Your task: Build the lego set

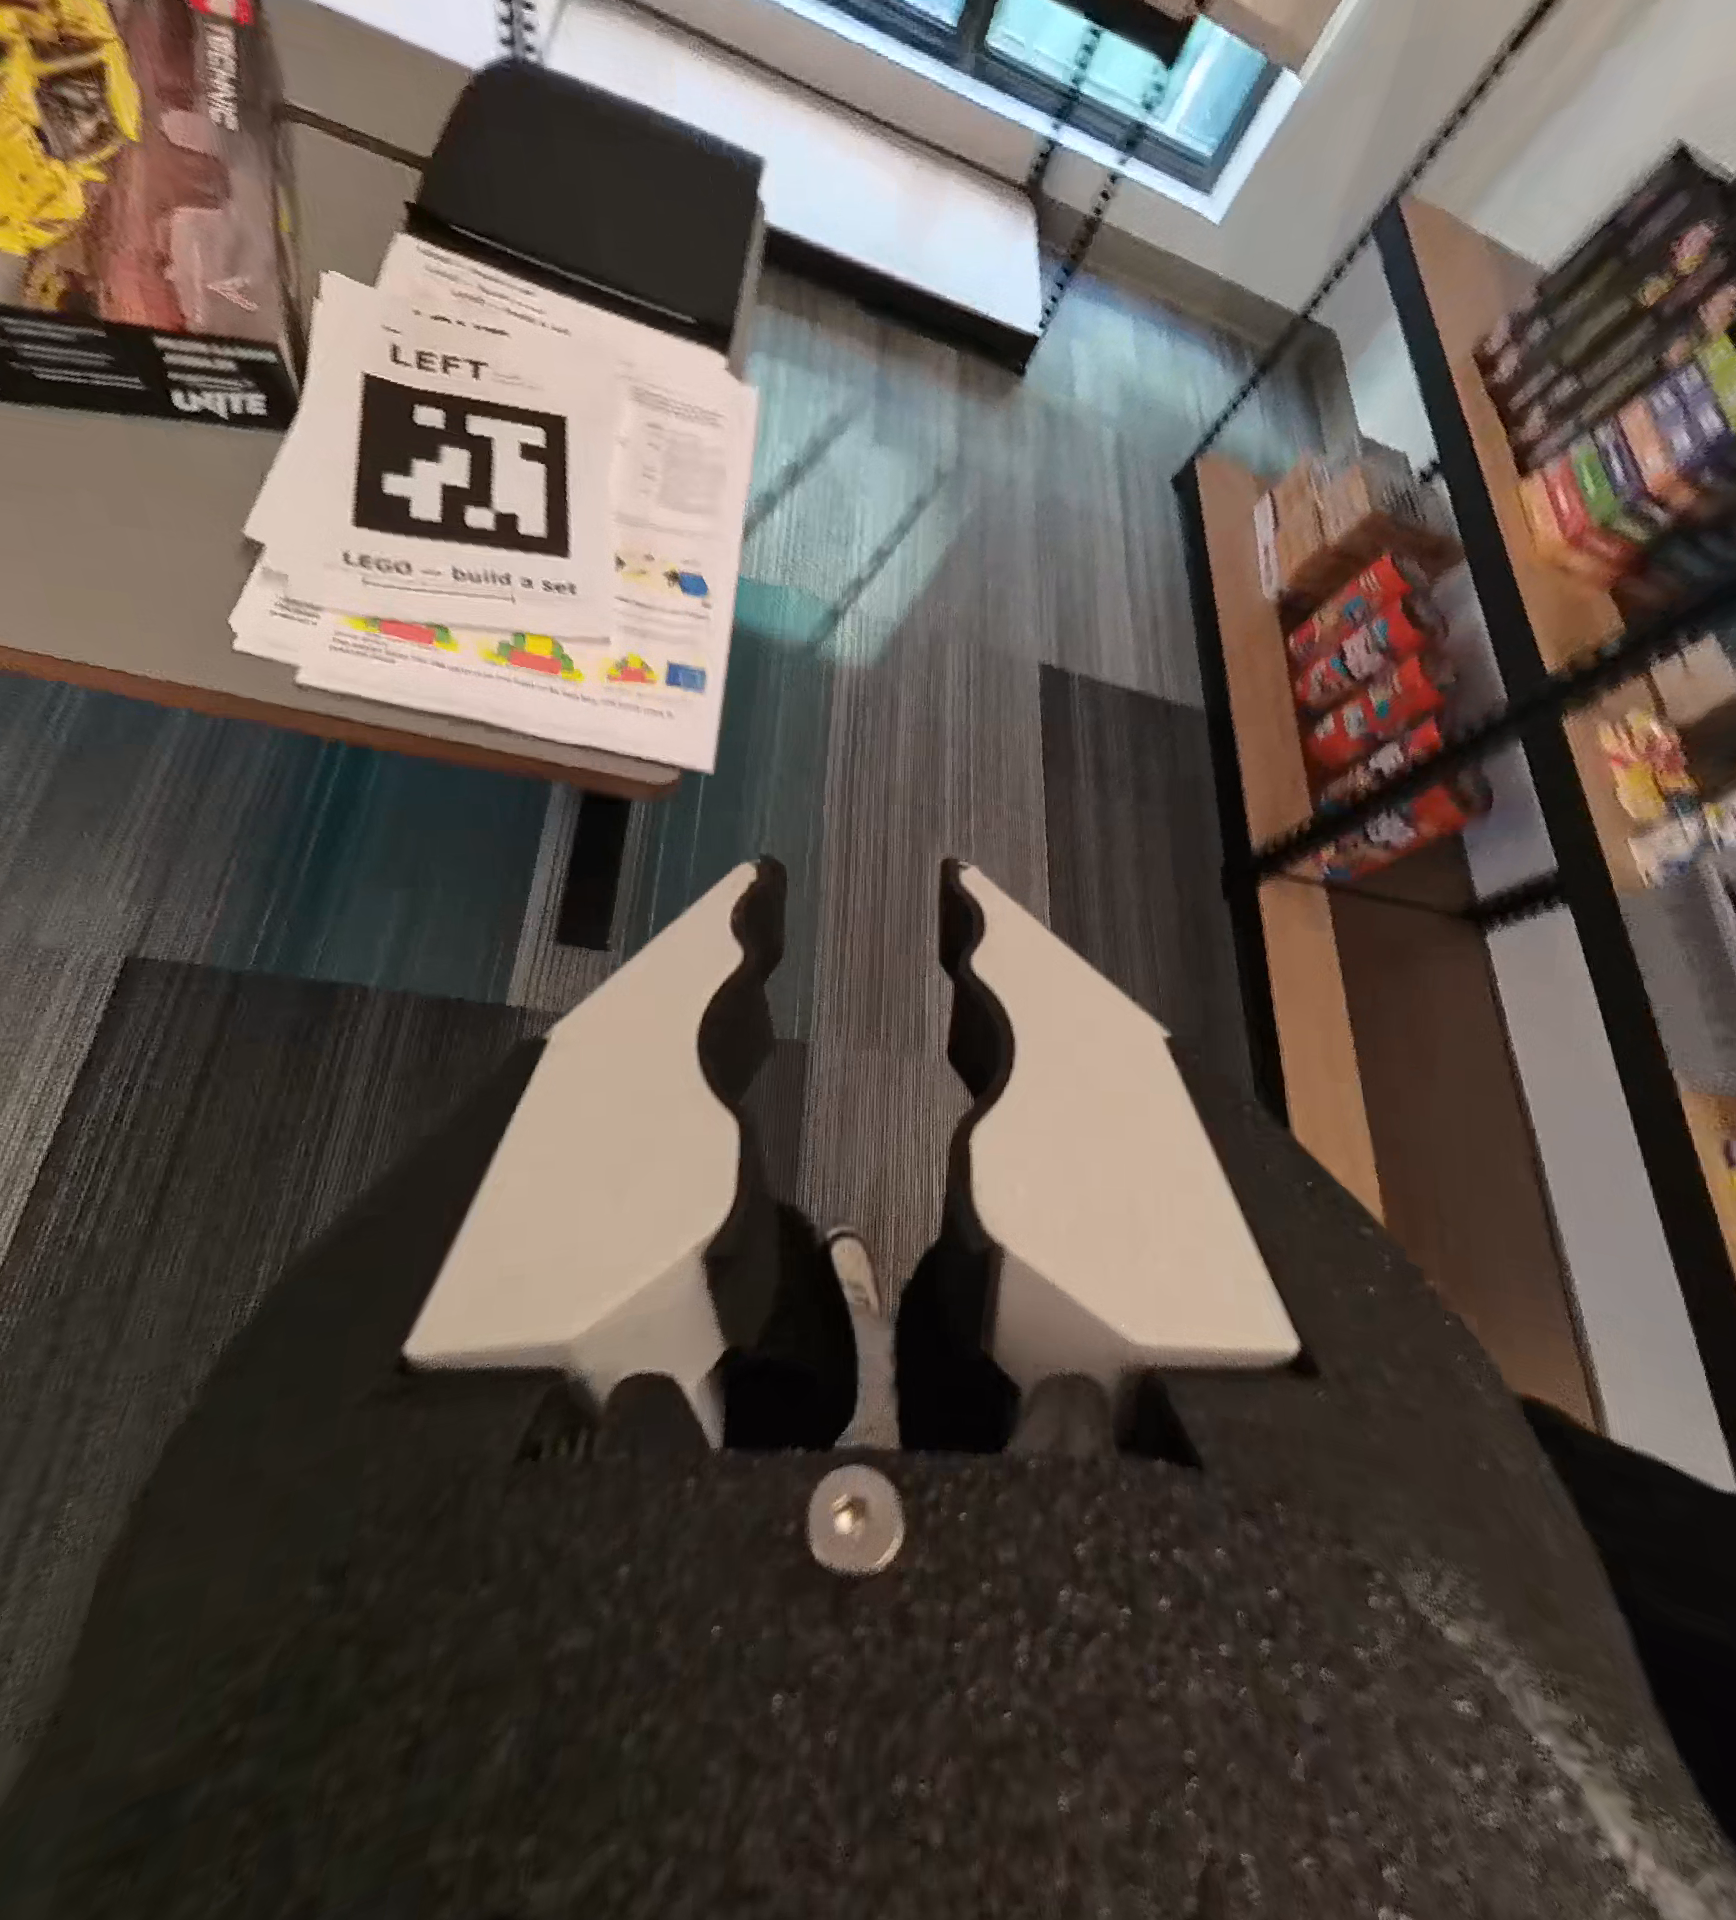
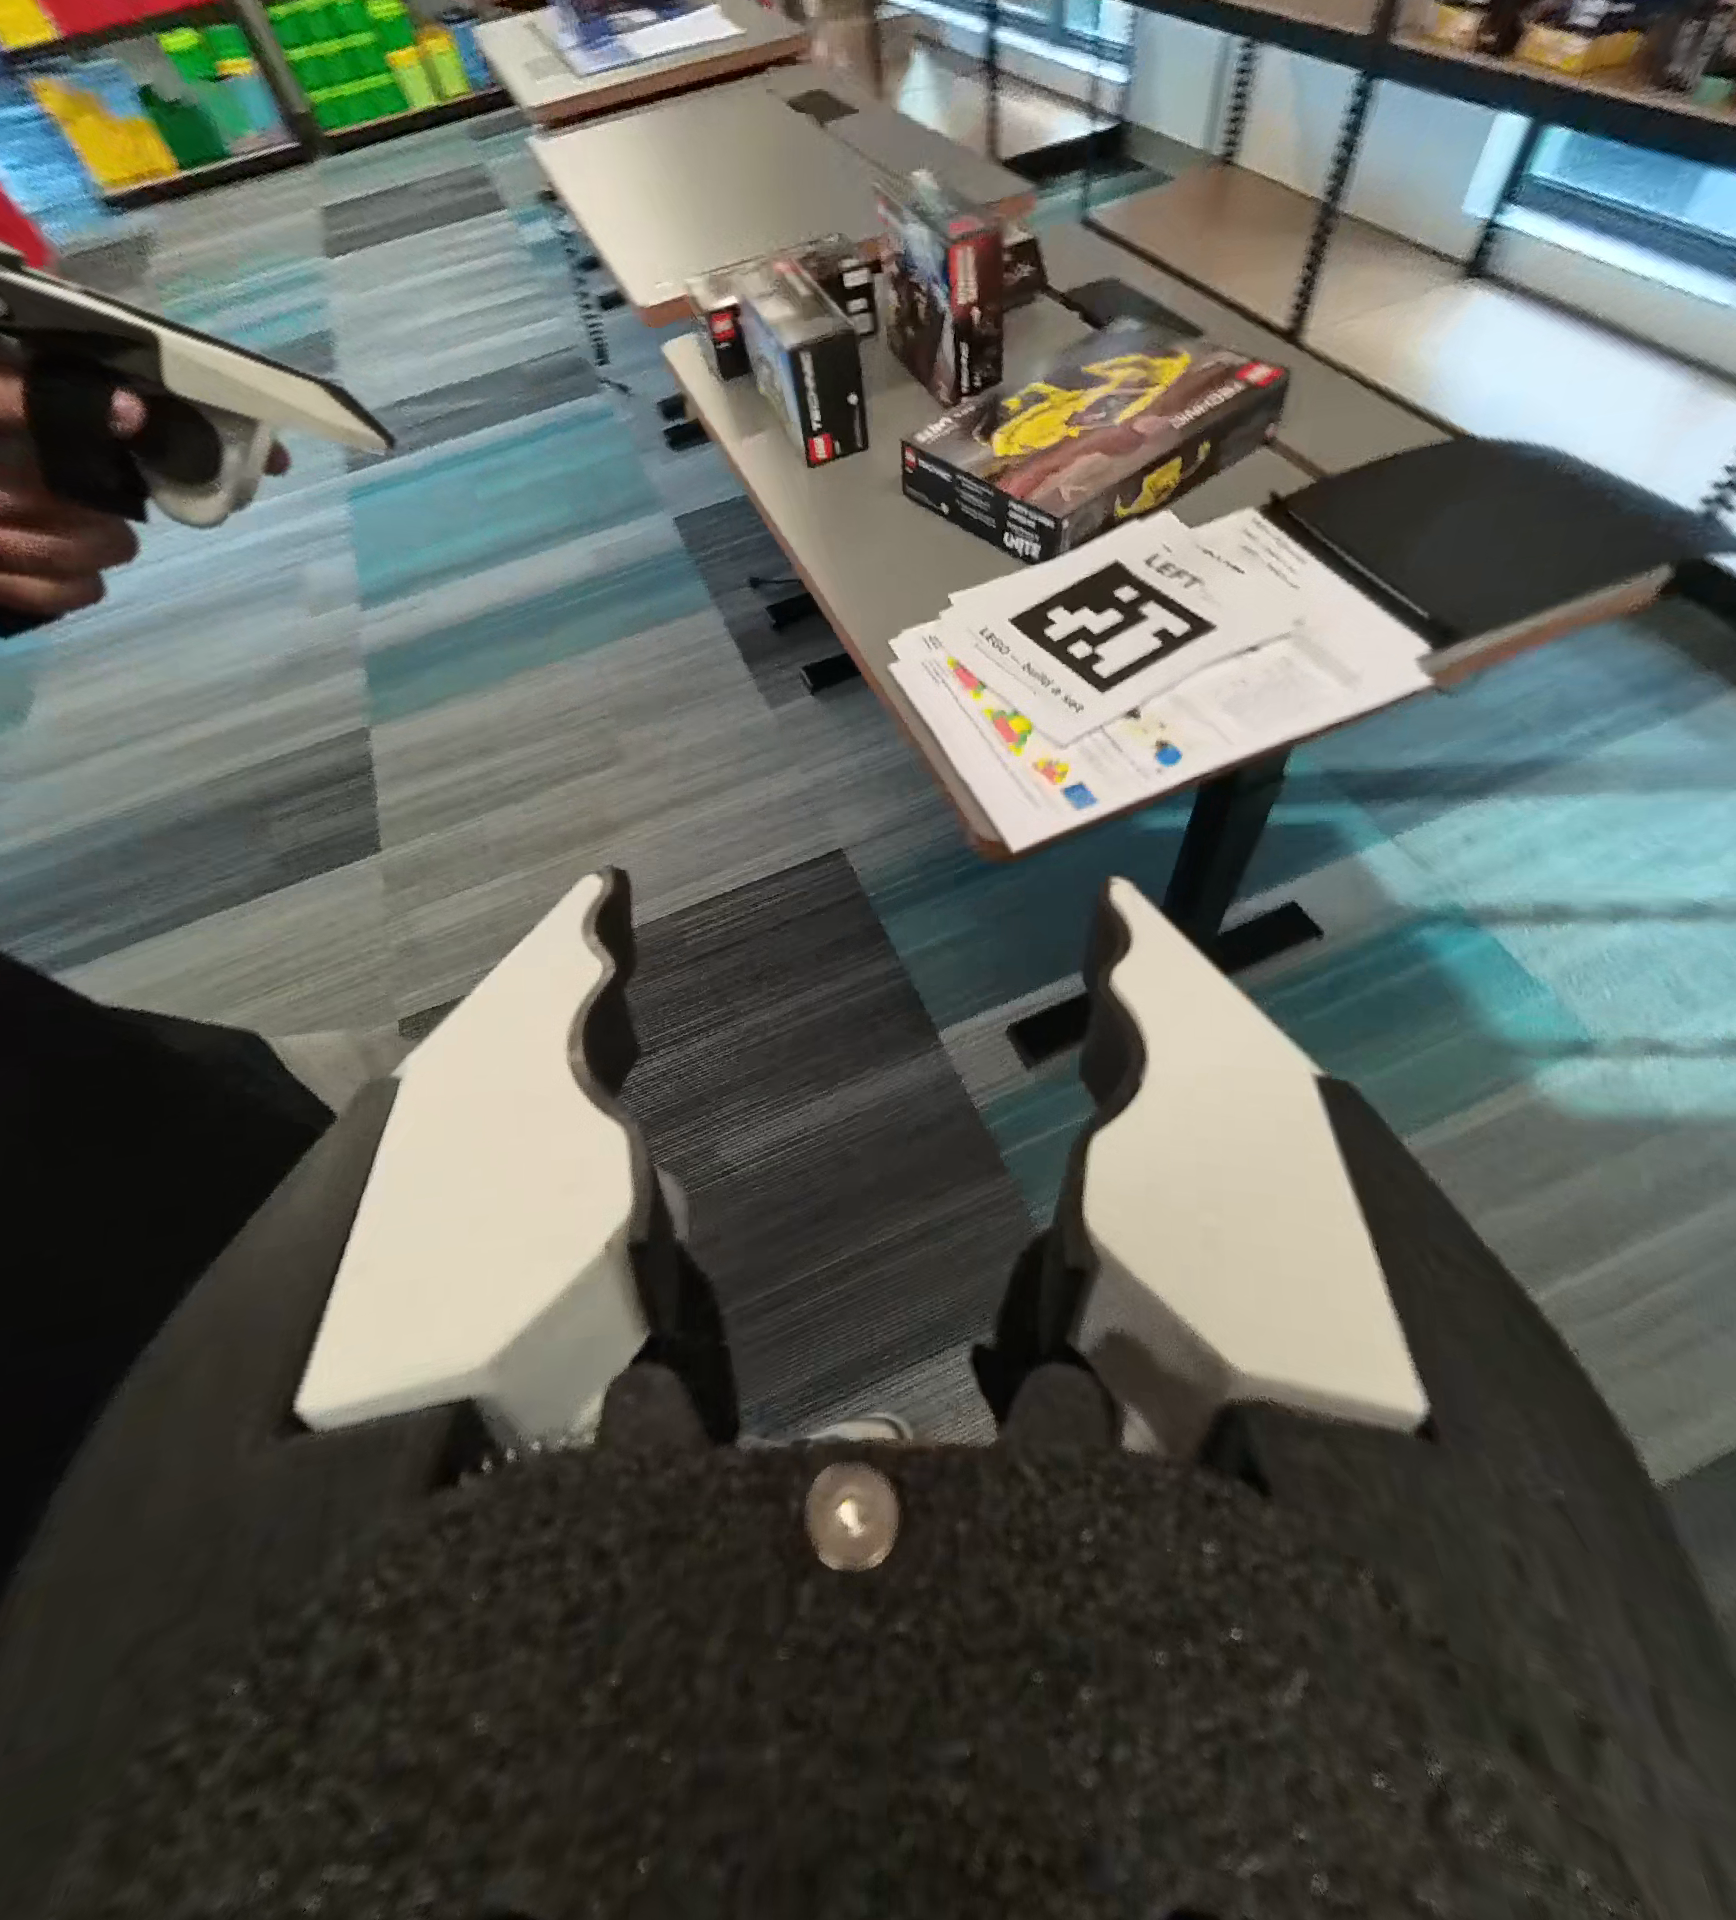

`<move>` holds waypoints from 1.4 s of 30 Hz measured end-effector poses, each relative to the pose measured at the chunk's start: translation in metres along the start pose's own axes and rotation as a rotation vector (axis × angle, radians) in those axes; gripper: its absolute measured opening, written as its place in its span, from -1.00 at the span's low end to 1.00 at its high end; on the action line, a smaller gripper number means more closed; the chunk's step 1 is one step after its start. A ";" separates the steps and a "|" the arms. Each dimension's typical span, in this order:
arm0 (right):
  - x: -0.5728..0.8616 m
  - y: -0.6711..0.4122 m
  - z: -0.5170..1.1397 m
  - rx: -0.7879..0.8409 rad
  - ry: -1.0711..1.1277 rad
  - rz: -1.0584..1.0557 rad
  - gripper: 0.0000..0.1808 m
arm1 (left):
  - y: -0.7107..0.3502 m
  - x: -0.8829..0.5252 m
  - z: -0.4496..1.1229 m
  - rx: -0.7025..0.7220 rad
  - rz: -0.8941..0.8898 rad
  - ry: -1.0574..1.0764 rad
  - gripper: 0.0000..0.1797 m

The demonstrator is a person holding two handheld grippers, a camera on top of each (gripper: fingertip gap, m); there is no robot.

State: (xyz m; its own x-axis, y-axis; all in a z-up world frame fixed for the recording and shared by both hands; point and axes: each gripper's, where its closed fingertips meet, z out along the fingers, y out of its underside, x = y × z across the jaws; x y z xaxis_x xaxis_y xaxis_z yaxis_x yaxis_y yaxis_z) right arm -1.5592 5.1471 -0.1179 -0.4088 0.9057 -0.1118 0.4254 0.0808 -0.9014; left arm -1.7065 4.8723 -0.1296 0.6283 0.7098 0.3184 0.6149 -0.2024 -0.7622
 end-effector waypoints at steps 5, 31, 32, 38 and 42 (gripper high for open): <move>0.117 -0.050 0.074 -0.028 -0.138 -0.123 0.01 | -0.040 -0.002 0.097 -0.086 -0.112 0.029 -0.35; 0.511 -0.142 0.787 -0.302 -0.911 -0.615 0.40 | -0.129 -0.406 0.542 0.083 -0.551 -0.682 0.25; 0.513 -0.135 0.826 -0.320 -0.936 -0.637 0.41 | -0.123 -0.416 0.550 0.085 -0.571 -0.717 0.31; 0.486 -0.096 1.003 -0.376 -1.105 -0.693 0.42 | -0.100 -0.443 0.569 0.132 -0.595 -0.947 0.28; 0.459 -0.070 1.046 -0.355 -1.225 -0.784 0.32 | -0.091 -0.450 0.583 0.139 -0.616 -0.977 0.09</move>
State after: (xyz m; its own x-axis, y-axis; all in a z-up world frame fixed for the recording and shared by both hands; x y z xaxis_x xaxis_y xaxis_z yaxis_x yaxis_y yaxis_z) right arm -2.6211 5.1218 -0.5439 -0.9488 -0.3012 -0.0952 -0.1211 0.6252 -0.7710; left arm -2.3231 4.9645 -0.5318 -0.4313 0.8924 0.1325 0.5924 0.3909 -0.7044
